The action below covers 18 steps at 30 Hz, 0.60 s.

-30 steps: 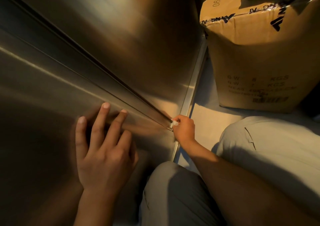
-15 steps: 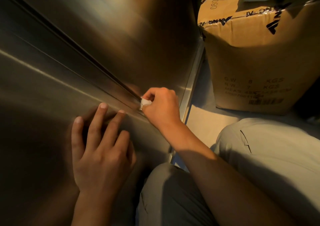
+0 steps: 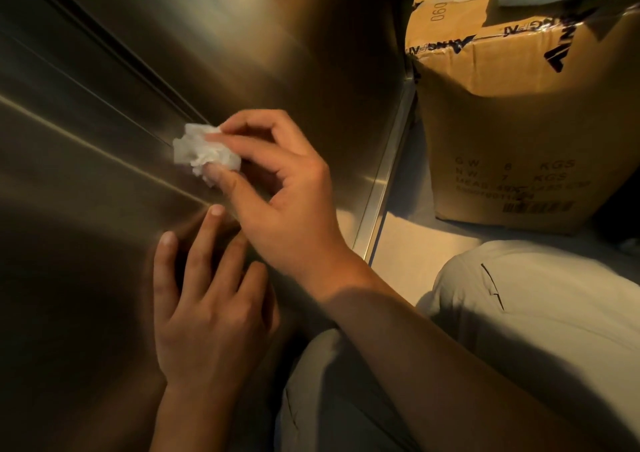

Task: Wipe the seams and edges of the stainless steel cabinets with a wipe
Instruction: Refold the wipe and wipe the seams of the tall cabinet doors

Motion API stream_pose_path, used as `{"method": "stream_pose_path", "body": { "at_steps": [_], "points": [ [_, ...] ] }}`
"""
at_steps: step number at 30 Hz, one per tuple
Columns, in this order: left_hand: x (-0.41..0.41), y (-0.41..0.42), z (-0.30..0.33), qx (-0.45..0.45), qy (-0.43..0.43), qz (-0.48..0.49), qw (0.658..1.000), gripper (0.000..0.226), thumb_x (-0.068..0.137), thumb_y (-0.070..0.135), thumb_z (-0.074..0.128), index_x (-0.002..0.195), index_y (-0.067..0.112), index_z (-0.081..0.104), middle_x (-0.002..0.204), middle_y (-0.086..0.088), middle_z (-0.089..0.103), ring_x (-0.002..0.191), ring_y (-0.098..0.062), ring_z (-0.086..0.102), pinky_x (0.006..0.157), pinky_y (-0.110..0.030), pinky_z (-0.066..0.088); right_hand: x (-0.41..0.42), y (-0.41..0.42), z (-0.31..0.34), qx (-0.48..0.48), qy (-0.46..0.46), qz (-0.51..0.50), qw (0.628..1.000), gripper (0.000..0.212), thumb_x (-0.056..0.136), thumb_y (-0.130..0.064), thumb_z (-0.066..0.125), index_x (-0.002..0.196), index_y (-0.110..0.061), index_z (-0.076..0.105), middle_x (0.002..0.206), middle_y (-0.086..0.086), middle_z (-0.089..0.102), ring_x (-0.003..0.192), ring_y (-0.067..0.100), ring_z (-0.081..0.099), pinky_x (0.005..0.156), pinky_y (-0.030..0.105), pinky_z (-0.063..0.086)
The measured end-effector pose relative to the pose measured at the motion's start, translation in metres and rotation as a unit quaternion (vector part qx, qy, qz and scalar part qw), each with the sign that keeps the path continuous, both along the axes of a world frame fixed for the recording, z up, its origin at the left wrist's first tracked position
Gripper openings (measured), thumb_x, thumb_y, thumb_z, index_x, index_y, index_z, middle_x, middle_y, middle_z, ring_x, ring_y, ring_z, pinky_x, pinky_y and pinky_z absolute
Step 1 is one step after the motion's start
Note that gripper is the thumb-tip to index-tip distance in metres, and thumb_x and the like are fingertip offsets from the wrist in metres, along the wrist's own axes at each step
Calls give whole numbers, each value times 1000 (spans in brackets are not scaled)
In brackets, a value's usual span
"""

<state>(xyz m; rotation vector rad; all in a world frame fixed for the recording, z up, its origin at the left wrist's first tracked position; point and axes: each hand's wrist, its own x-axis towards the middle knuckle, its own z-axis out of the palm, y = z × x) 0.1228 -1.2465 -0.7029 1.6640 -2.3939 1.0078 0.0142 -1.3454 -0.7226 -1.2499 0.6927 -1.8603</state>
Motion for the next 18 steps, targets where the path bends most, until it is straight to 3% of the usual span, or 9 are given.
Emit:
{"method": "stream_pose_path", "body": {
  "at_steps": [2,6,10,18],
  "points": [
    [0,0,1,1,-1,-1,1000,27,99,23,55,112,12,77,136,-14,67,149,-33,39,126,-53,14,6,0,-5,6,7,13,1000,21,90,9,72,110,5,76,115,13,65,113,19,63,93,37,59],
    [0,1,3,26,1,-3,1000,23,98,23,56,91,13,75,138,-12,66,152,-33,34,126,-53,10,6,-9,-24,52,-9,5,999,19,85,14,72,98,3,79,96,10,69,91,16,68,76,37,60],
    [-2,2,2,23,3,-2,1000,21,97,21,57,87,12,73,140,-10,66,151,-34,36,126,-54,12,13,-7,-49,80,-1,-37,996,24,80,20,70,91,1,80,86,10,65,80,18,65,64,40,55],
    [-2,1,2,25,9,-7,1000,24,97,22,54,89,13,75,138,-8,67,150,-34,38,125,-54,13,22,-1,-107,88,61,-94,990,34,75,28,60,90,2,77,84,12,58,75,22,58,60,38,50]
  ]
}}
